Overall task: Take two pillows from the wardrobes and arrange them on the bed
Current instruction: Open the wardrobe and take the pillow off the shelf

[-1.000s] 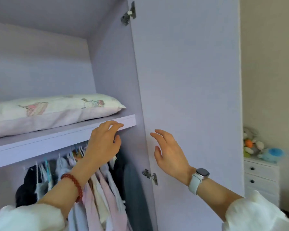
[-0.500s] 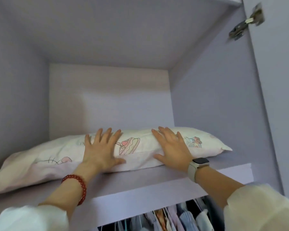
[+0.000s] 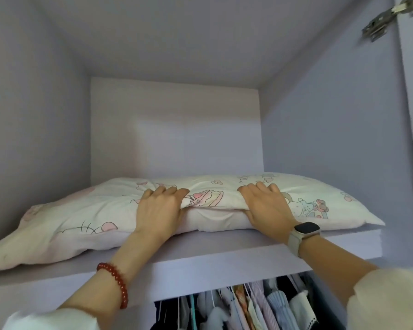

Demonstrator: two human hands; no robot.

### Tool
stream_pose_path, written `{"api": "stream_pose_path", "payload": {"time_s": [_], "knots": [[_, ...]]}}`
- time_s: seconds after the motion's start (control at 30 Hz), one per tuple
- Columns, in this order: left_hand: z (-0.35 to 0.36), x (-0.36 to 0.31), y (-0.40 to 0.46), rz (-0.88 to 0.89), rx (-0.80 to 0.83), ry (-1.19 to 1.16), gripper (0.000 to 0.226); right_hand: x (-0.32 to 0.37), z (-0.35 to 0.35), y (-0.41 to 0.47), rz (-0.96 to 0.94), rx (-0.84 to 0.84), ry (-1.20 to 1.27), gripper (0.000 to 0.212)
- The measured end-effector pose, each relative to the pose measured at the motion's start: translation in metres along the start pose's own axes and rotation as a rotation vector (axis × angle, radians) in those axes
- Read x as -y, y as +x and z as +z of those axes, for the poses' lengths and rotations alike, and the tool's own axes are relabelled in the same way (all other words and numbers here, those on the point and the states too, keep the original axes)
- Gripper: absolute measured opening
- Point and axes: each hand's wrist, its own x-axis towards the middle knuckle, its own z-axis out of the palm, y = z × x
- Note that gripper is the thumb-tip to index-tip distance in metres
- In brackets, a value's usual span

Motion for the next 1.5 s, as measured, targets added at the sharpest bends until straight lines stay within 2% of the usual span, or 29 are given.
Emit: {"api": "stream_pose_path", "payload": {"time_s": [0.1,0.17,0.27,0.4,0.67,0.87,0.93,1.0,1.07,1.17,1.27,1.33,1.43,1.5], "knots": [[-0.045,-0.018,-0.024,0.024,-0.042,-0.03,0.038,0.003,-0.041,-0.031,0.003,-0.136,-0.038,0.031],[-0.074,-0.034,-0.046,0.025,-0.075,-0.013,0.039,0.006,-0.067,-0.058,0.011,-0.165,-0.029,0.038],[-0.115,-0.06,-0.079,0.027,-0.137,-0.024,0.036,0.01,-0.108,-0.1,0.035,-0.168,-0.033,0.048],[-0.166,-0.094,-0.127,0.073,-0.185,-0.005,0.055,0.017,-0.154,-0.165,0.075,-0.148,-0.059,0.058],[-0.229,-0.133,-0.223,0.142,-0.125,-0.047,0.069,0.043,-0.212,-0.28,0.049,-0.112,0.029,0.061],[-0.266,-0.144,-0.244,0.212,-0.17,-0.086,0.06,0.053,-0.245,-0.32,0.053,-0.104,0.073,0.059],[-0.273,-0.15,-0.241,0.283,-0.202,-0.105,0.053,0.054,-0.253,-0.333,0.092,-0.052,0.101,0.042],[-0.276,-0.163,-0.238,0.367,-0.226,-0.134,0.041,0.053,-0.256,-0.352,0.219,0.062,0.189,0.029],[-0.274,-0.181,-0.235,0.449,-0.222,-0.176,0.033,0.053,-0.256,-0.38,0.368,0.155,0.305,0.03],[-0.262,-0.212,-0.236,0.57,-0.12,-0.204,0.028,0.052,-0.258,-0.428,0.452,0.257,0.294,0.032],[-0.243,-0.235,-0.254,0.637,0.086,-0.268,0.031,0.054,-0.27,-0.468,0.495,0.387,0.248,0.033],[-0.228,-0.246,-0.279,0.6,0.246,-0.406,0.032,0.058,-0.277,-0.493,0.509,0.476,0.216,0.031],[-0.214,-0.27,-0.328,0.523,0.512,-0.615,0.019,0.062,-0.288,-0.53,0.494,0.646,0.134,0.027],[-0.205,-0.291,-0.359,0.487,0.597,-0.683,0.009,0.059,-0.297,-0.553,0.542,0.731,0.125,0.034]]}}
